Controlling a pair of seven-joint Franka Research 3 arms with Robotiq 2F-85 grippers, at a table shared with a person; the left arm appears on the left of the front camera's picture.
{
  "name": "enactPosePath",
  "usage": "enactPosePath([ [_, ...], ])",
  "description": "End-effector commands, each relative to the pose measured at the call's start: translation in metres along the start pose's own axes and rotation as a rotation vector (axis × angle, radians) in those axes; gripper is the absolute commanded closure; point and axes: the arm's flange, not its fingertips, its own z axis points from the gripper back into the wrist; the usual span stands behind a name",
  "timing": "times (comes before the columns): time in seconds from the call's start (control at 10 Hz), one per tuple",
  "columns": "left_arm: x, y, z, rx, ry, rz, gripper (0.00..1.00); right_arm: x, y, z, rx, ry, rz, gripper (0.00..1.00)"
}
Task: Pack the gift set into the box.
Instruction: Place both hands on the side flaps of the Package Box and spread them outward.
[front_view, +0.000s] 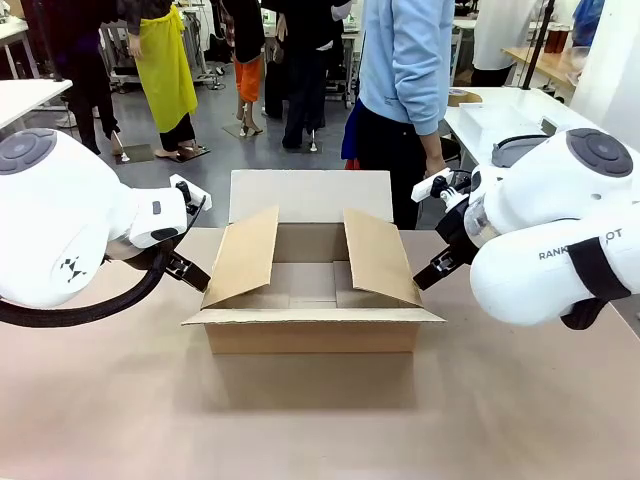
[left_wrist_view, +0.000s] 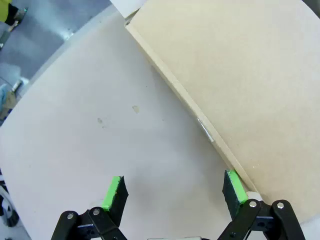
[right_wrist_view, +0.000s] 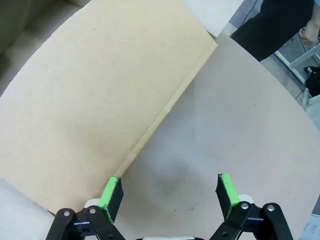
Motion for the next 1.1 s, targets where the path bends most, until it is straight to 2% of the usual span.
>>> enactPosePath([
  [0.0,0.0,0.0,0.0,0.0,-0.001,0.0,0.0,0.0,0.0,0.0,0.0,0.0,0.0,0.0],
  [0.6,0.0,0.0,0.0,0.0,0.0,0.0,0.0,0.0,0.0,0.0,0.0,0.0,0.0,0.0],
  [0.7,-0.005,0.001,0.022,-0.024,-0.018,-0.032,0.0,0.0,-0.01,0.012,0.032,0.051,0.019,0.0],
  [0.8,-0.023,0.019,0.053,-0.09,0.098,-0.088,0.0,-0.011,-0.035,0.028,0.061,0.139,-0.063,0.0],
  [0.9,-0.044,0.04,0.078,0.002,0.102,-0.001,0.0,-0.024,-0.054,0.044,0.059,0.178,-0.149,0.0],
  [1.0,-0.068,0.062,0.111,-0.018,0.017,0.062,0.0,-0.039,-0.074,0.07,0.176,0.101,-0.234,0.0],
])
